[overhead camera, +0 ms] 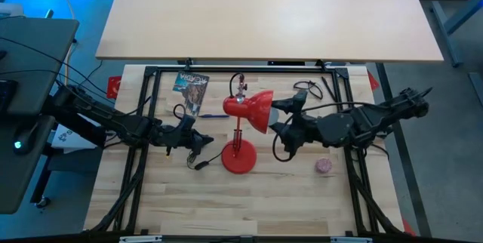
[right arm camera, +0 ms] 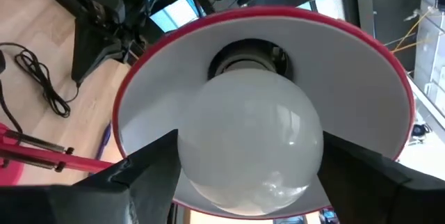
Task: Screw lightbulb
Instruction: Remove the lightbulb from the lamp
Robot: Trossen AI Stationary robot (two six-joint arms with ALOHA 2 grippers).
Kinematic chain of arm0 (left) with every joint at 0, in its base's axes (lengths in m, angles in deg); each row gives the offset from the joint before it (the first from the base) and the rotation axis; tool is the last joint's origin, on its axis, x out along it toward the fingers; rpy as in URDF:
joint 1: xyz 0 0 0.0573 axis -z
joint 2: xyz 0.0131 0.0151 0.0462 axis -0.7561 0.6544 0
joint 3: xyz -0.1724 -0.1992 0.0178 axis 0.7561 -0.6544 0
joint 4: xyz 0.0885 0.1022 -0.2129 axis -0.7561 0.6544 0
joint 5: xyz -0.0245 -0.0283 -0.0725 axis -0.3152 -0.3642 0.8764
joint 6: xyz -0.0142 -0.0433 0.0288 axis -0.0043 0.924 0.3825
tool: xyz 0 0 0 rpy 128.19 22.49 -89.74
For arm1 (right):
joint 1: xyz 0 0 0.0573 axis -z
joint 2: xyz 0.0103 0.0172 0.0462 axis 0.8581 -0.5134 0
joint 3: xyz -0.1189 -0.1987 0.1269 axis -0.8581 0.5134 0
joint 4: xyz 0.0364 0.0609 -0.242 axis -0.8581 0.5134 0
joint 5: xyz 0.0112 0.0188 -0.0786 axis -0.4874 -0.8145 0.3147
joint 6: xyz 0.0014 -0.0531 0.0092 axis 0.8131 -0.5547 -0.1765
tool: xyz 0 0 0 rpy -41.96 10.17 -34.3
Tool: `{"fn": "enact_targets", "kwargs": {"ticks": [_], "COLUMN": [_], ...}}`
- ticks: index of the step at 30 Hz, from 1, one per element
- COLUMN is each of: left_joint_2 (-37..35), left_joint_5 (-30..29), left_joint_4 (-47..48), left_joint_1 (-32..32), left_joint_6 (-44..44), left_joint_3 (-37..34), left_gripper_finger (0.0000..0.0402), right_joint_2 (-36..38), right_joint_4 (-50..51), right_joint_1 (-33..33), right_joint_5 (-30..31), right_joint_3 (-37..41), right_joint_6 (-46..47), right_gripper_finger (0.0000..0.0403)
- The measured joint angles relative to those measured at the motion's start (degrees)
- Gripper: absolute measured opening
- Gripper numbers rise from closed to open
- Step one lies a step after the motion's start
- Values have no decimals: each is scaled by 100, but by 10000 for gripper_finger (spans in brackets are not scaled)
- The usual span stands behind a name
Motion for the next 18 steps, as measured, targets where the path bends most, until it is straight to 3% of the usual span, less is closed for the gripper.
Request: {"fn": "enact_targets", "kwargs": {"ticks": [9,18], "left_joint_2": [0,0], "left_joint_5": [0,0], "left_joint_4": [-1,-5], "left_joint_1": [0,0], "left_joint_6": [4,45], "left_joint_3": [-2,-2], "left_gripper_finger": [0,0], "right_joint_2": [-2,-5], "right_joint_4": [-51,-172], "right_joint_1": [0,0], "right_joint_5": [64,229], "right_joint_3": [7,9], "right_joint_6": [346,1593], "right_gripper_finger": [262,257]}}
